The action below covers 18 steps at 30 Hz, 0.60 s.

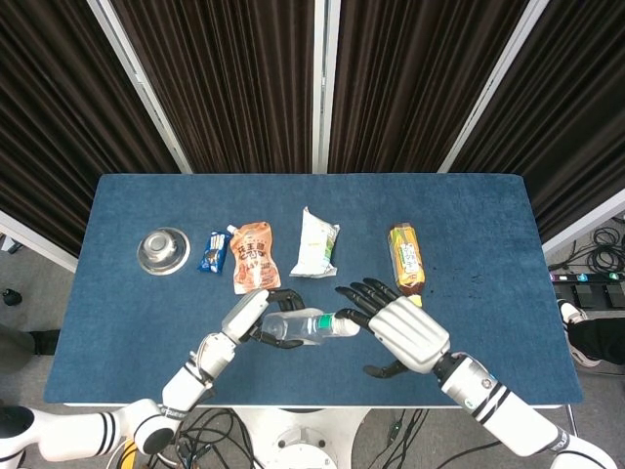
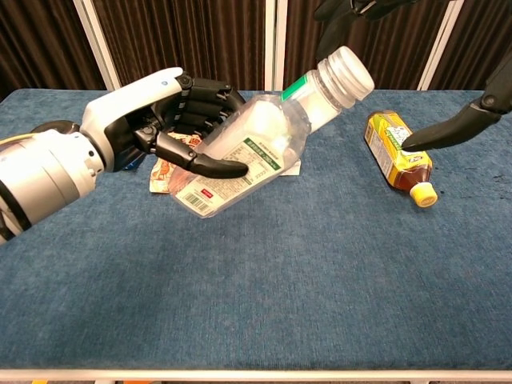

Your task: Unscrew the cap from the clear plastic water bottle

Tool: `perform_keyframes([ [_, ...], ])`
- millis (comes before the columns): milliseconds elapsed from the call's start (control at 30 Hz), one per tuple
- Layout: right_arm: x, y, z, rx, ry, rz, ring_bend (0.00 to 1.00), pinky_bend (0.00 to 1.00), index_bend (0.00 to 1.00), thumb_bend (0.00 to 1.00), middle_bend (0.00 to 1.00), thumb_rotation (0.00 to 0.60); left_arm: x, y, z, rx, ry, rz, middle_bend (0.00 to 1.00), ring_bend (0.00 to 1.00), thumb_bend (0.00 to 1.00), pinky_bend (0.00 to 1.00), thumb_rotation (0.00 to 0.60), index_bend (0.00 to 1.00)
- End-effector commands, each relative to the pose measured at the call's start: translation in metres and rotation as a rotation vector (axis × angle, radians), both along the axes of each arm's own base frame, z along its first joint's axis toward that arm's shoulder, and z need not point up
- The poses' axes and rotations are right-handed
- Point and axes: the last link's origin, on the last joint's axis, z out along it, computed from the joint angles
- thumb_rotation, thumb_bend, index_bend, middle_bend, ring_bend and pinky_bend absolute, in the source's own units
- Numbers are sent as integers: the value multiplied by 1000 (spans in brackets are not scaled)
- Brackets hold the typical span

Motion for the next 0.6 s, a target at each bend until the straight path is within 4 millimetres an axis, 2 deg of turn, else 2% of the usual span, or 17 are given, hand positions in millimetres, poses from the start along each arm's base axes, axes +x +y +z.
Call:
perform_keyframes([
  [33,0,-1,0,-6,-1,0,0,0,232,81,36,548,0,0,0,1,-1,0,583,506,261,488,600,615],
  [600,-1,-9,2,-42,-34,-7,0,0,228,101,42,547,2,1,1,-5,-9,-3,584,506,262,488,600,615],
])
